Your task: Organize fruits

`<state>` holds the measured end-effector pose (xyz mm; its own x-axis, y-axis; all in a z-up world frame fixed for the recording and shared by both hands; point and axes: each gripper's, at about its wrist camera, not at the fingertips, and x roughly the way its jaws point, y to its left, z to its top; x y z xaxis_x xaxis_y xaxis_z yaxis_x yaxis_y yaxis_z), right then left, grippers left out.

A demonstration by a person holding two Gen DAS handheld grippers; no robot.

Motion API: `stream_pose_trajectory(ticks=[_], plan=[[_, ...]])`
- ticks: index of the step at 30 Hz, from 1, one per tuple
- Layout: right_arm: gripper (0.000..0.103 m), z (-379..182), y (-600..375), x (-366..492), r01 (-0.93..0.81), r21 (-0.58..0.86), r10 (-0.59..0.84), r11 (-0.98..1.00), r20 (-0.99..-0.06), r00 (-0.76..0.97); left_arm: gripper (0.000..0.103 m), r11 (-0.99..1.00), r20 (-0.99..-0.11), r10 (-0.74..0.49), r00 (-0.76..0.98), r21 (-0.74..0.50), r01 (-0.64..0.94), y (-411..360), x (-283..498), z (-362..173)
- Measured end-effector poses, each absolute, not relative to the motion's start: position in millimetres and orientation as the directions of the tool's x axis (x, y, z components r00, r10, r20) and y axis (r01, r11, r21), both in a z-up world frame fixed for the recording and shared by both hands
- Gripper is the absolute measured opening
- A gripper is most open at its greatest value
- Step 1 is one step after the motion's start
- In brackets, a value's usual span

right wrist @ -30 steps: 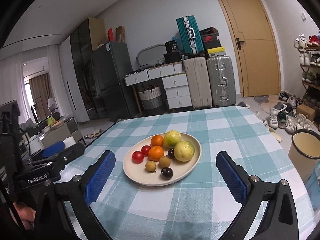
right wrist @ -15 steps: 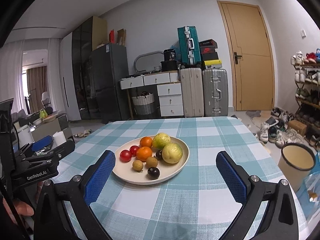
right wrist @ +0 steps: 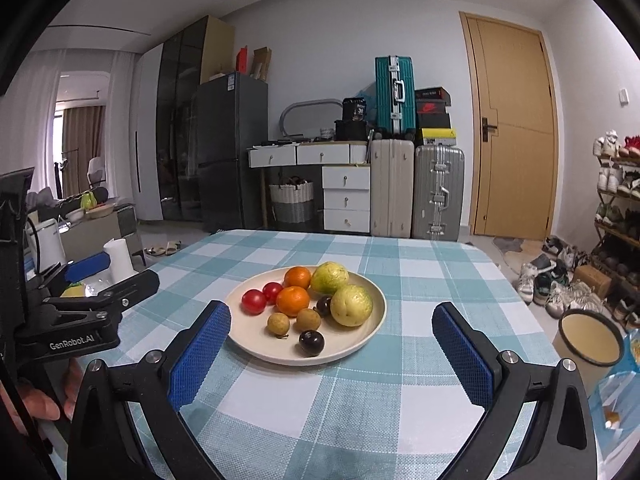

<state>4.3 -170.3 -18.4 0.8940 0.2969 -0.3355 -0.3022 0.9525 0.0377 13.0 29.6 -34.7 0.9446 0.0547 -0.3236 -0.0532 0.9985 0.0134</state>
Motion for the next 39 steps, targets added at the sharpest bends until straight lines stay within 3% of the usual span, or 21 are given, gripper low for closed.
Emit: stream_pose_trajectory(ticks=[39], plan=[[0.103, -18.3, -171.3, 4.0, -0.295, 0.030, 0.288, 0.955, -0.332, 0.899, 0.102, 0.997, -0.306, 0.076, 0.949, -0.003, -0.080, 34.9, 7.6, -33.0]])
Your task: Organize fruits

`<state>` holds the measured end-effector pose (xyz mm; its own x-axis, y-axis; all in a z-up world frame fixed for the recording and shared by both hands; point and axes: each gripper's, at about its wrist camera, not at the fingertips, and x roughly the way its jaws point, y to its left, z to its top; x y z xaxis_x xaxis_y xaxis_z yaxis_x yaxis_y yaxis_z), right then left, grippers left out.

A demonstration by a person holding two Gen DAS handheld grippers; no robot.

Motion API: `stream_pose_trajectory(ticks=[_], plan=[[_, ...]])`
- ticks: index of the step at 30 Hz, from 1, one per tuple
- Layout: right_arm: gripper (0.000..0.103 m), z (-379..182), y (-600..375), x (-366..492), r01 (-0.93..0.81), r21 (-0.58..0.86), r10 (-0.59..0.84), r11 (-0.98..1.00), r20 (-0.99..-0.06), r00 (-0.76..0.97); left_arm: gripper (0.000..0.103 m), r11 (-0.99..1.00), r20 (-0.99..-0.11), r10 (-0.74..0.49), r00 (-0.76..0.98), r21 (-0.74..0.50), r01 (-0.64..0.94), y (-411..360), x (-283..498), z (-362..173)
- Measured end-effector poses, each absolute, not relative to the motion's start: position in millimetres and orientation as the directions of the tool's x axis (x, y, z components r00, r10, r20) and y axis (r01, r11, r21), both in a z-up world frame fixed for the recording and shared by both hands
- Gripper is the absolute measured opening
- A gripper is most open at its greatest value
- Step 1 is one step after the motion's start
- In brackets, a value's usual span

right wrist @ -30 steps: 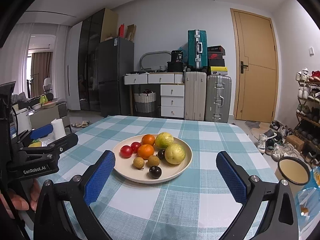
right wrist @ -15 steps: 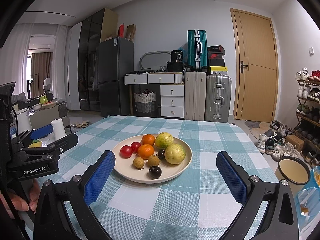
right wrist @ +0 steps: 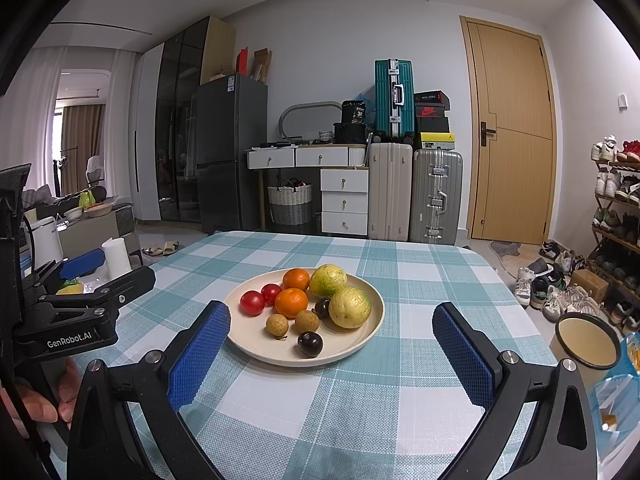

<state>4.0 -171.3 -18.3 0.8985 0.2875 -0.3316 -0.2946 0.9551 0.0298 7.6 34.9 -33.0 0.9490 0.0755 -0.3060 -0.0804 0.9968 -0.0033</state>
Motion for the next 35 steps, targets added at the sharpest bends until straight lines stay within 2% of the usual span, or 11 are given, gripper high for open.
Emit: stream_pose_trajectory(ticks=[35], plan=[[0.103, -19.1, -174.3, 3.8, -0.286, 0.035, 0.281, 0.957, -0.336, 0.899, 0.102, 0.997, -0.320, 0.073, 0.945, -0.002, -0.077, 35.9, 8.7, -33.1]])
